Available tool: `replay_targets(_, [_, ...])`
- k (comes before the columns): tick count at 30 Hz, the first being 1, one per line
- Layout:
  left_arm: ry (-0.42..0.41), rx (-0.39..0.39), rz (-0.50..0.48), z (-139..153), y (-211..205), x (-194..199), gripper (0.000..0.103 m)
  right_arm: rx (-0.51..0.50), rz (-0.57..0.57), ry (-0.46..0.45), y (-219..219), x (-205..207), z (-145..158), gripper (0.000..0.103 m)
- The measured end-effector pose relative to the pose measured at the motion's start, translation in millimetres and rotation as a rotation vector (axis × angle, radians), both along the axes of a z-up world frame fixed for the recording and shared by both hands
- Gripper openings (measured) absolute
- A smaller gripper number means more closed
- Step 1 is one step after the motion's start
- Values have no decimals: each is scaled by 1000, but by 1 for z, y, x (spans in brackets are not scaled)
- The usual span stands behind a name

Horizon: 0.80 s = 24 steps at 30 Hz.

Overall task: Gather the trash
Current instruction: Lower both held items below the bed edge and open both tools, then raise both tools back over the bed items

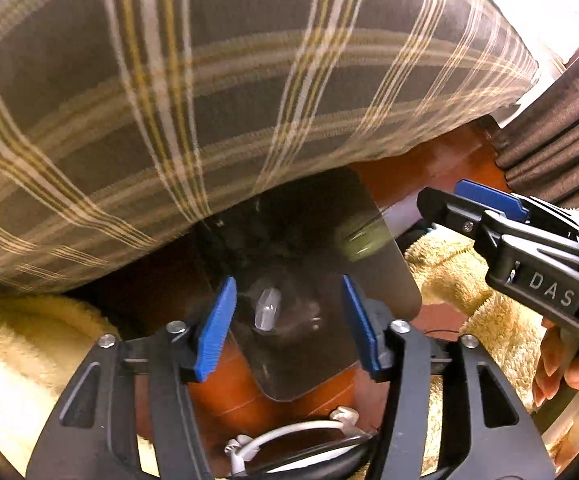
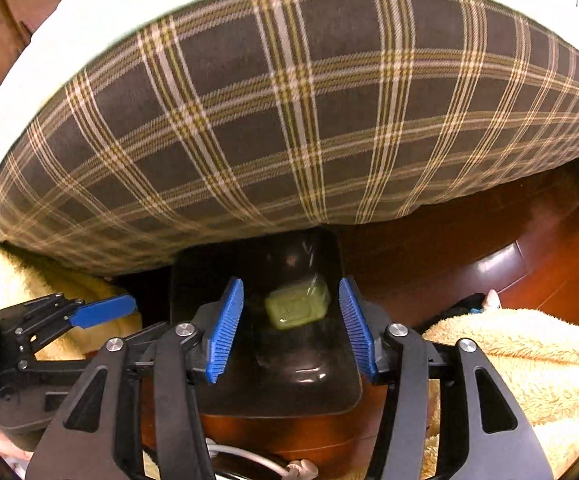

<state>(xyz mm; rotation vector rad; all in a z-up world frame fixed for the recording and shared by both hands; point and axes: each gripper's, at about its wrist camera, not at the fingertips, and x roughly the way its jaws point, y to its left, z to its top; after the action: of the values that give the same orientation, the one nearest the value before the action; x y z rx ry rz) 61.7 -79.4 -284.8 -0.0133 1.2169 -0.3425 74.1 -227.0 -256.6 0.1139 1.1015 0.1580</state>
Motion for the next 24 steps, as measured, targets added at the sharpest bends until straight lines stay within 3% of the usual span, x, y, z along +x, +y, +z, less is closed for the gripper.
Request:
replay_targets(7, [-161,35,19,49,7,-16,70,18,-56,-116,-17,-11,43,65])
replay_targets(12, [-271,8,53,96,20,-27,74,42,-68,-247,-27,-18,86,76])
replay_targets(17, [-369,18,101,139,40,-30,77,36,-15,-360,-15,-13,129,80])
replay_targets(24, [-439,56,175,168,67,-7,80,56,66,-430,8,19,153,80])
